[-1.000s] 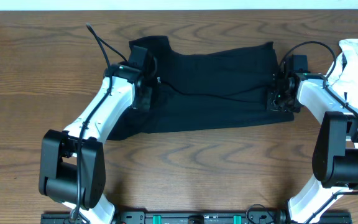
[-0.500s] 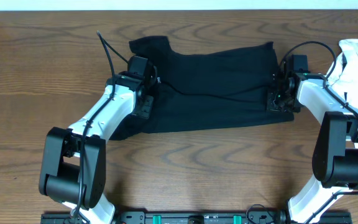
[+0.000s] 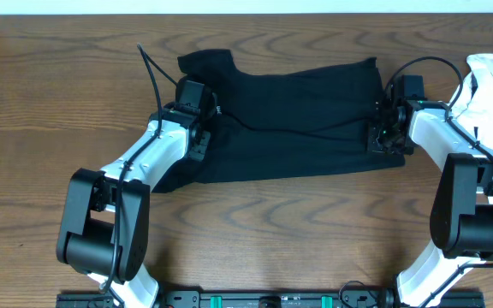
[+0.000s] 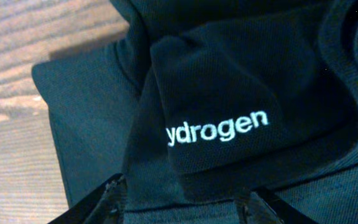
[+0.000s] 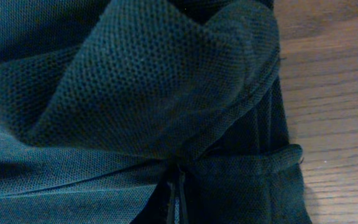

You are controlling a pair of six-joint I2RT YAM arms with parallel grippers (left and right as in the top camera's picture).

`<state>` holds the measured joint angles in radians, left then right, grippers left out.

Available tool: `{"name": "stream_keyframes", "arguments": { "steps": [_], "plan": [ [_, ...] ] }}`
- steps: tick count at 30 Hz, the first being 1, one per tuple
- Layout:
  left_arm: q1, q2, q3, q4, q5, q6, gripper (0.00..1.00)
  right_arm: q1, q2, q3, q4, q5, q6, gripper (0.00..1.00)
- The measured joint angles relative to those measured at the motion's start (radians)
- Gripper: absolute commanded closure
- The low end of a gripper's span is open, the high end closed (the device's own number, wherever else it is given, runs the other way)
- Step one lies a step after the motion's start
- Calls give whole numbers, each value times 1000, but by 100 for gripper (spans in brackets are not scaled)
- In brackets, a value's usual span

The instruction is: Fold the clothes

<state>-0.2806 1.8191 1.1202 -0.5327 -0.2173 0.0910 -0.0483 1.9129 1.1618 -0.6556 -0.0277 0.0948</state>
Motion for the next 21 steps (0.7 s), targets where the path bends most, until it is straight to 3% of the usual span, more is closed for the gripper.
{"name": "stream_keyframes", "arguments": {
  "steps": [7,21],
  "plan": [
    [0,0,0,37,-7,4,71,0,0,0,0,0,0,96],
    [0,0,0,161,-29,12,74,0,0,0,0,0,0,96]
  ]
}}
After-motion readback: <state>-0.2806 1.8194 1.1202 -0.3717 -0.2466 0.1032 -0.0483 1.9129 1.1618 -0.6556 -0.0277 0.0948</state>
